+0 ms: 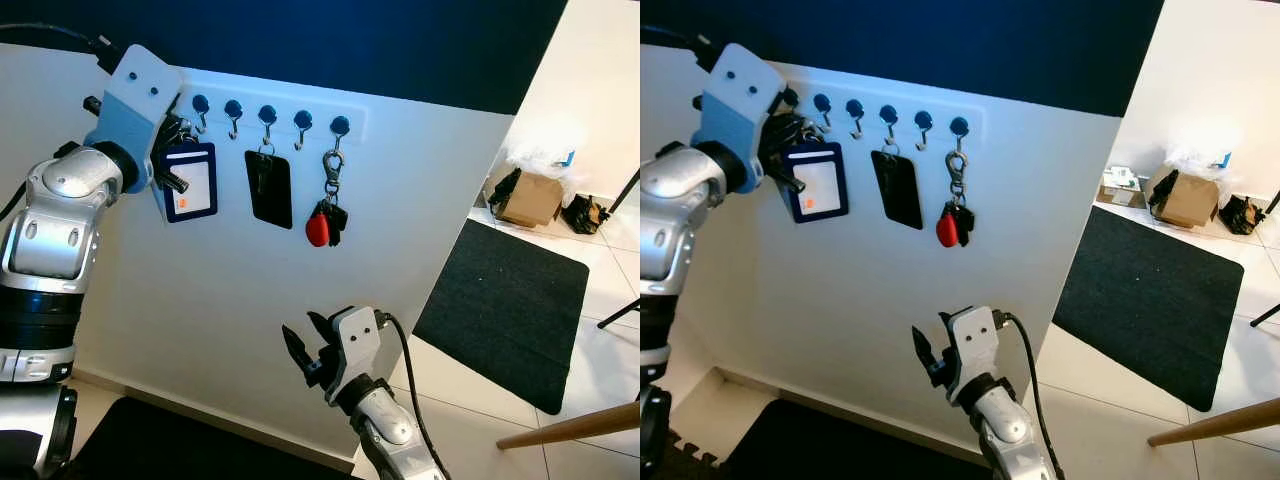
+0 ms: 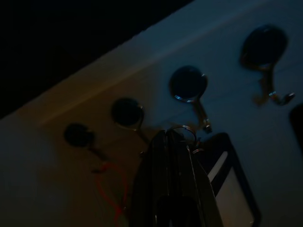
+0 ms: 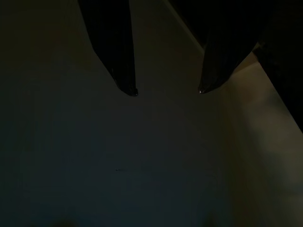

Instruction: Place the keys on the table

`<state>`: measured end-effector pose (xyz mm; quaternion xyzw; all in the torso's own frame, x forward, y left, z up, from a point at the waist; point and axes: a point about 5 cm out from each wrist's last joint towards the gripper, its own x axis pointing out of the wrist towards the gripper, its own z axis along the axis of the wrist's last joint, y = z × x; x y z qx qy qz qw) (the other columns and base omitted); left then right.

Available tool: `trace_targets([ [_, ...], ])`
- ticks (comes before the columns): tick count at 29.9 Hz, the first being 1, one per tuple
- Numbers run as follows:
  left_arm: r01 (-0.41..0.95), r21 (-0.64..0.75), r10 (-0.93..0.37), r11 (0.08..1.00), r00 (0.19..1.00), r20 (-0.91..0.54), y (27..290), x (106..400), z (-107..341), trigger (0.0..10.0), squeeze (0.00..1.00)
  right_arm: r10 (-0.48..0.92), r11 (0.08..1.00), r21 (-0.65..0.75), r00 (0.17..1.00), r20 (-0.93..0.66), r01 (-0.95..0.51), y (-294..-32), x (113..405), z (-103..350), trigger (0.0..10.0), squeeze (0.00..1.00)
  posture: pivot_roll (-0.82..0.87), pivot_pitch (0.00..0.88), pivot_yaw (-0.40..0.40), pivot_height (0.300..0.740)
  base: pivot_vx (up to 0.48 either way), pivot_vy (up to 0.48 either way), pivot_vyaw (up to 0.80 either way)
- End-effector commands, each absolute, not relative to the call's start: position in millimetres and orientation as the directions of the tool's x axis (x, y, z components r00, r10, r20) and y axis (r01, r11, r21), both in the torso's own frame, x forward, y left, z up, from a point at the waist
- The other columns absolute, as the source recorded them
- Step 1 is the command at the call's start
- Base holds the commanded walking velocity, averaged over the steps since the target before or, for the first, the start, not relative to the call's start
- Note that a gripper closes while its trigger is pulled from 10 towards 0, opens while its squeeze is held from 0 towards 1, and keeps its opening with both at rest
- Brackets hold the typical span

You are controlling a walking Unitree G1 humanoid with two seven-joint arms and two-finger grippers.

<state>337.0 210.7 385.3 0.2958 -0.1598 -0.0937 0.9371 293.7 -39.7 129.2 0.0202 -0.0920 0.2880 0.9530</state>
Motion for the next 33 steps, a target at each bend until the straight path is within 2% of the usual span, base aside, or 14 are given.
trace_targets([
  [1,0.080,0.604,-0.295,0.793,0.918,0.266,212.1,327.4,392.4,10.0,0.00,0.539,0.835,0.014,0.823,0.180,-0.550,-37.8,290.4,125.3,10.0,0.00,0.27,0.173,-0.023,0.740,0.000,0.000,0.00],
  [14,0.106,0.619,-0.330,0.778,0.908,0.259,206.9,321.9,391.0,10.0,0.00,0.546,0.830,0.013,0.818,0.180,-0.557,-36.1,290.9,125.7,10.0,0.00,0.27,0.173,-0.028,0.740,0.000,0.000,0.00],
  [18,0.068,0.616,-0.283,0.785,0.923,0.259,212.5,325.0,388.3,10.0,0.00,0.545,0.831,0.014,0.819,0.180,-0.556,-36.2,290.2,125.2,10.0,0.00,0.27,0.172,-0.026,0.740,0.000,0.000,0.00],
  [33,0.054,0.623,-0.278,0.780,0.923,0.267,210.8,330.0,390.2,10.0,0.00,0.548,0.829,0.013,0.817,0.181,-0.559,-35.4,290.1,125.5,10.0,0.00,0.27,0.167,-0.027,0.740,0.000,0.000,0.00],
])
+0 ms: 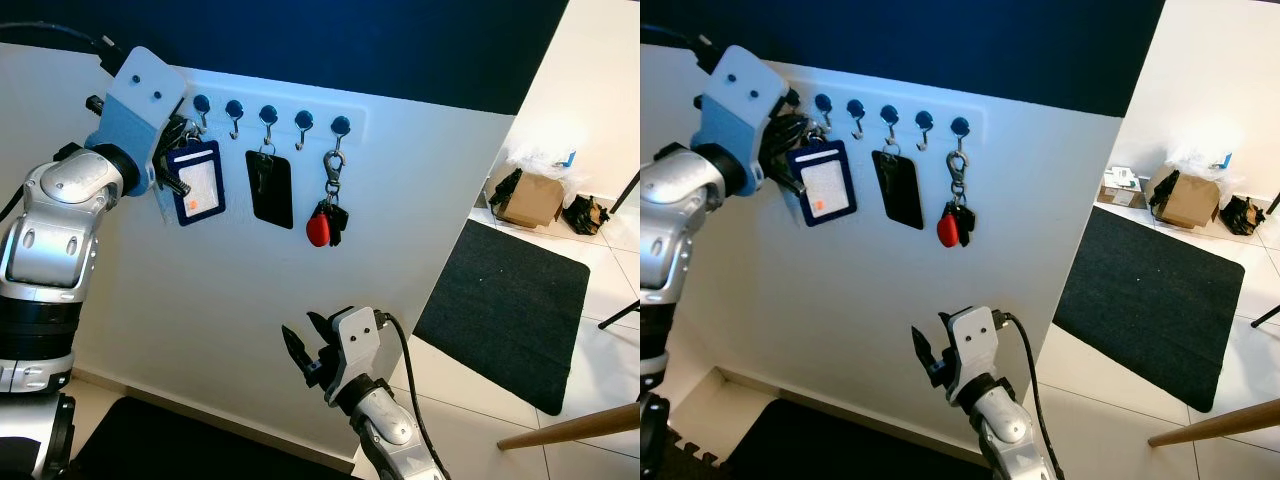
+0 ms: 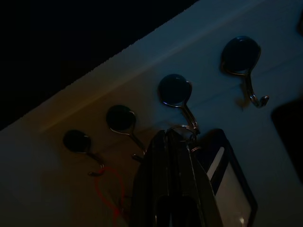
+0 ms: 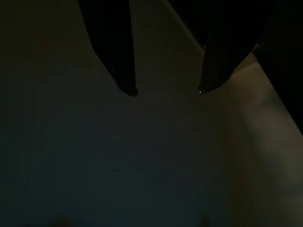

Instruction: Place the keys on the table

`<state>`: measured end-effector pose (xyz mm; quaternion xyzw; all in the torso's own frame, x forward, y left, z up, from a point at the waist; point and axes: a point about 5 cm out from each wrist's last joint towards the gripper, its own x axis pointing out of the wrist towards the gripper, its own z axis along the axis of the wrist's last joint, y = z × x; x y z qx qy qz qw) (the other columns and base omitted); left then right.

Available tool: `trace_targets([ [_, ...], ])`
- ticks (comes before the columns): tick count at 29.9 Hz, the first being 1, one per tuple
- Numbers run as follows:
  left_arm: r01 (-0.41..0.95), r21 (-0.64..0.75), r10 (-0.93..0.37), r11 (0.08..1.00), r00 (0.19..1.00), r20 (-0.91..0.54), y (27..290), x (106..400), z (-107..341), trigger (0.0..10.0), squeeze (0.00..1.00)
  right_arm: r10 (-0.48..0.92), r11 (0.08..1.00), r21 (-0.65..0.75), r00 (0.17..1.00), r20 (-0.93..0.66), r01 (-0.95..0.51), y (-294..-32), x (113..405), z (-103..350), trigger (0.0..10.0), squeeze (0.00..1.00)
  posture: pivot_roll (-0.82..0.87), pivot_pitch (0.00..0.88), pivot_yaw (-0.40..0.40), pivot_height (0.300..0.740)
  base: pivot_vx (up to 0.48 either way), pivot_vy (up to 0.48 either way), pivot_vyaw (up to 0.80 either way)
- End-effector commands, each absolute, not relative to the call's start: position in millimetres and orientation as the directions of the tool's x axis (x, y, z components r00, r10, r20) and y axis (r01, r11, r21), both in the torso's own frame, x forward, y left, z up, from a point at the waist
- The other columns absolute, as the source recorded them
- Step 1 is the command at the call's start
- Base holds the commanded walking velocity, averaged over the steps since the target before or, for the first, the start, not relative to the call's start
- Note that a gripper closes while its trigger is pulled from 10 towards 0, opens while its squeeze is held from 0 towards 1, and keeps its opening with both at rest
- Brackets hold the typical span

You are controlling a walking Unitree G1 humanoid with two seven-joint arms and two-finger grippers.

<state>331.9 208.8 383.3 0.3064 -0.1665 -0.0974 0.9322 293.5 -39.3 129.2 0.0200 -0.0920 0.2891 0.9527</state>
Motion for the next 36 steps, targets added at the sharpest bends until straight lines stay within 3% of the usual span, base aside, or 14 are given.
trace_targets([
  [1,0.055,0.623,-0.279,0.780,0.922,0.268,210.1,330.7,390.6,10.0,0.00,0.548,0.829,0.013,0.817,0.181,-0.559,-35.3,290.2,125.5,10.0,0.00,0.27,0.165,-0.027,0.740,0.000,0.000,0.00],
  [24,0.126,0.661,-0.367,0.740,0.899,0.239,191.8,331.9,386.9,10.0,0.00,0.544,0.832,0.014,0.820,0.178,-0.554,-36.7,290.5,124.6,10.0,0.00,0.27,0.172,-0.024,0.740,0.000,0.000,0.00],
  [36,0.167,0.650,-0.365,0.742,0.913,0.182,186.5,346.7,373.5,10.0,0.00,0.542,0.833,0.014,0.821,0.180,-0.554,-36.6,290.4,125.4,10.0,0.00,0.26,0.174,-0.018,0.740,0.000,0.000,0.00],
])
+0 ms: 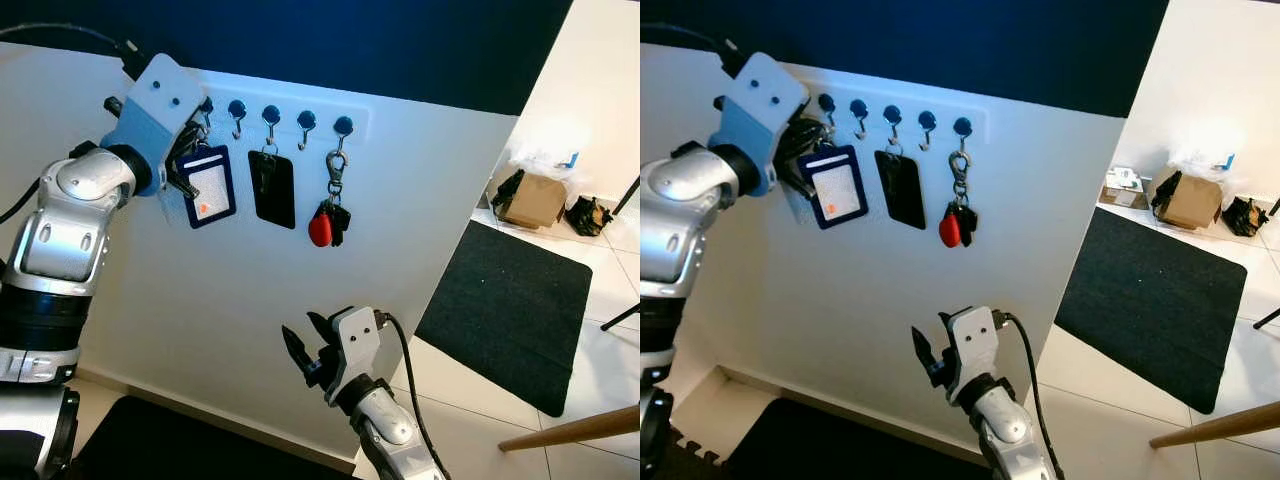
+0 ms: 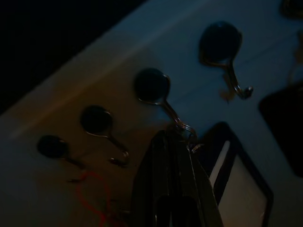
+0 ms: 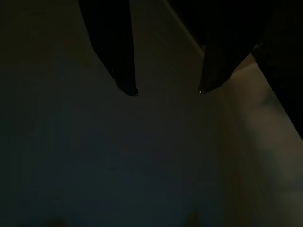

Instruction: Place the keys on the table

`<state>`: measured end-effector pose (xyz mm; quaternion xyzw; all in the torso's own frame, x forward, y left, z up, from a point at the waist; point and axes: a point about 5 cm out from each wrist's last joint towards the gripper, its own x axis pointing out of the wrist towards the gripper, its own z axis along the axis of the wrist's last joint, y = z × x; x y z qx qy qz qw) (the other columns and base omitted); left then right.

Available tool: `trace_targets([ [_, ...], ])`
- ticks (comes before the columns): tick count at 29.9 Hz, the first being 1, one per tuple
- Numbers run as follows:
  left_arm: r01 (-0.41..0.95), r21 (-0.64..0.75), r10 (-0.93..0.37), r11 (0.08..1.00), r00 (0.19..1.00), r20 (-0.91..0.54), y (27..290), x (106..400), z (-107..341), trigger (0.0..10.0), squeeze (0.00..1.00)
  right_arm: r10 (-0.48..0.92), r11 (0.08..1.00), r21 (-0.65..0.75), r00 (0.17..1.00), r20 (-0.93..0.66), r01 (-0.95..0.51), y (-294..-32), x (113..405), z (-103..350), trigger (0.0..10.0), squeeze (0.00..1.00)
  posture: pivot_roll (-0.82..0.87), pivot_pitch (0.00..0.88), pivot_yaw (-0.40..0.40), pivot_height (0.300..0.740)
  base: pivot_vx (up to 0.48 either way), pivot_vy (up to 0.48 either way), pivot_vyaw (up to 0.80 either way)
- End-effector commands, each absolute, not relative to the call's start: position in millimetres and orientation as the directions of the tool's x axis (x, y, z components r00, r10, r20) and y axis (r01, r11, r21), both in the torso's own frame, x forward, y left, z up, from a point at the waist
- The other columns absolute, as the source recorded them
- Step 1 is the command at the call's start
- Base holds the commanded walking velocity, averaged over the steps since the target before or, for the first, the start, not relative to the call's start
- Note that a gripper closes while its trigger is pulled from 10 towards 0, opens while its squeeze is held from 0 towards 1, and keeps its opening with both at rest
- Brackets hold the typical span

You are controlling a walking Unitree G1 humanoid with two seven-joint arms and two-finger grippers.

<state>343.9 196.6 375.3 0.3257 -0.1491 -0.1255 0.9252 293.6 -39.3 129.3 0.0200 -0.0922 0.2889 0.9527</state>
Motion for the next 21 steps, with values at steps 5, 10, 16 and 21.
trace_targets([
  [5,0.163,0.645,-0.358,0.747,0.916,0.183,187.5,348.9,374.0,10.0,0.00,0.537,0.837,0.015,0.825,0.179,-0.548,-37.7,290.0,125.0,10.0,0.00,0.26,0.176,-0.015,0.740,0.000,0.000,0.00],
  [10,0.150,0.639,-0.356,0.755,0.912,0.206,188.3,346.9,377.5,10.0,0.00,0.535,0.837,0.015,0.825,0.179,-0.546,-38.0,289.9,124.8,10.0,0.00,0.26,0.176,-0.019,0.740,0.000,0.000,0.00],
  [16,0.113,0.628,-0.333,0.770,0.911,0.244,191.2,344.5,387.0,10.0,0.00,0.538,0.836,0.015,0.824,0.179,-0.549,-37.5,290.1,124.9,10.0,0.00,0.27,0.175,-0.022,0.740,0.000,0.000,0.00],
  [21,0.067,0.625,-0.290,0.778,0.920,0.262,202.2,339.7,391.5,10.0,0.00,0.541,0.834,0.015,0.821,0.181,-0.552,-36.3,290.4,125.8,10.0,0.00,0.27,0.175,-0.022,0.740,0.000,0.000,0.00],
])
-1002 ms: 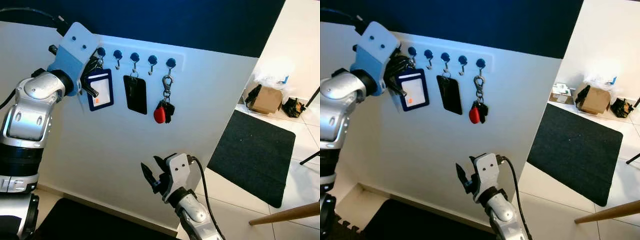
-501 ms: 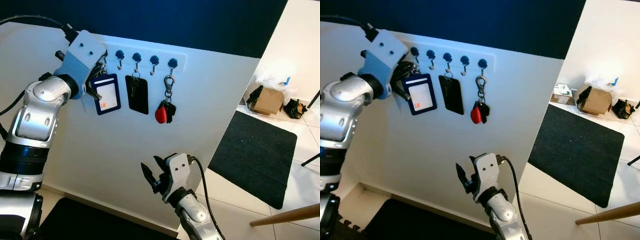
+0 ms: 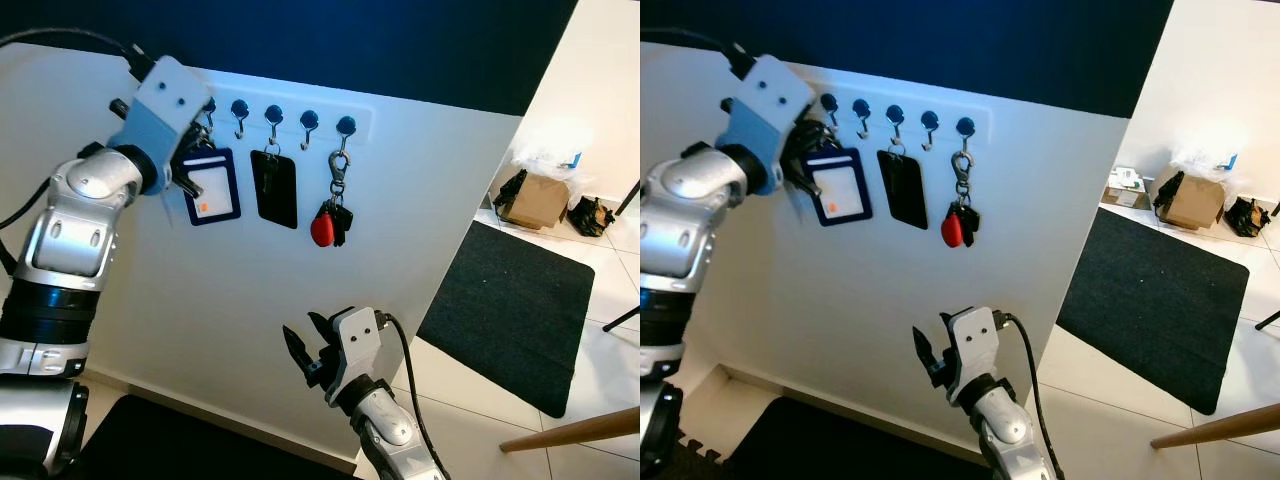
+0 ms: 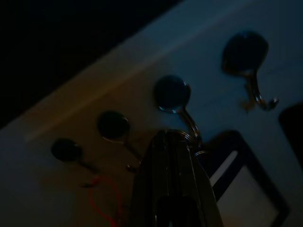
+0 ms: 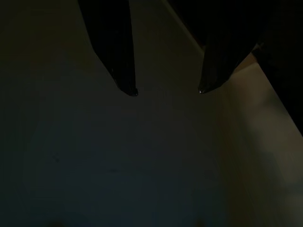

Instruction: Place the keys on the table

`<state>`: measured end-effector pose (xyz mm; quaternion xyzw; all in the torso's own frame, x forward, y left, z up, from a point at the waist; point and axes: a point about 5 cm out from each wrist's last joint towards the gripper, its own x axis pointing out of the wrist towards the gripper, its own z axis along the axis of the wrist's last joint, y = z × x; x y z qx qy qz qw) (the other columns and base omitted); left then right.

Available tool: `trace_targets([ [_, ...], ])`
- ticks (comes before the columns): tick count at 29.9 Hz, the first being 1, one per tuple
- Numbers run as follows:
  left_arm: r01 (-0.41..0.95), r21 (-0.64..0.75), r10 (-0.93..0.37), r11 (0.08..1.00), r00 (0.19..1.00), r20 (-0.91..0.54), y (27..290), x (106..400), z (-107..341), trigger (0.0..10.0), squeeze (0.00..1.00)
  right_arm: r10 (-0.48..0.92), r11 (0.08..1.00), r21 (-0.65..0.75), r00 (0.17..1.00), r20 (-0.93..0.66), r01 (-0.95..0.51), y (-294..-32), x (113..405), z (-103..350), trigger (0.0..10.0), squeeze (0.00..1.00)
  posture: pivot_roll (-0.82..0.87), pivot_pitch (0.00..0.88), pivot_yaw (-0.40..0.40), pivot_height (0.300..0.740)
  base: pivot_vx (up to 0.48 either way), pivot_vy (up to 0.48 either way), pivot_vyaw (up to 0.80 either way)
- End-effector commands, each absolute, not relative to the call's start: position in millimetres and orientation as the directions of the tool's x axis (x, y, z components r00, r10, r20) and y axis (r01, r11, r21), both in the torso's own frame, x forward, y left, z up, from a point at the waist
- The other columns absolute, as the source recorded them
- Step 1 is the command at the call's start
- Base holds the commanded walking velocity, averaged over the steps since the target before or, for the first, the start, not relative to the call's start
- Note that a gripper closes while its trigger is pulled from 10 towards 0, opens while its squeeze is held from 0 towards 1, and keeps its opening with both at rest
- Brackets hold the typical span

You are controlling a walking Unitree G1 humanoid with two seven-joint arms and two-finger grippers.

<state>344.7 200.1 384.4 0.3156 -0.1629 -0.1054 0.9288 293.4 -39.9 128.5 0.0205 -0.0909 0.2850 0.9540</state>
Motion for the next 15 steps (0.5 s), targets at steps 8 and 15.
trace_targets([
  [8,0.047,0.620,-0.273,0.783,0.922,0.274,208.5,328.9,392.5,10.0,0.00,0.543,0.833,0.015,0.821,0.176,-0.554,-36.9,290.0,124.5,10.0,0.00,0.27,0.177,-0.030,0.740,0.000,0.000,0.00],
  [15,0.082,0.629,-0.309,0.773,0.915,0.261,197.9,332.3,390.5,10.0,0.00,0.551,0.827,0.015,0.815,0.180,-0.562,-33.5,291.1,126.2,10.0,0.00,0.27,0.178,-0.029,0.740,0.000,0.000,0.00],
])
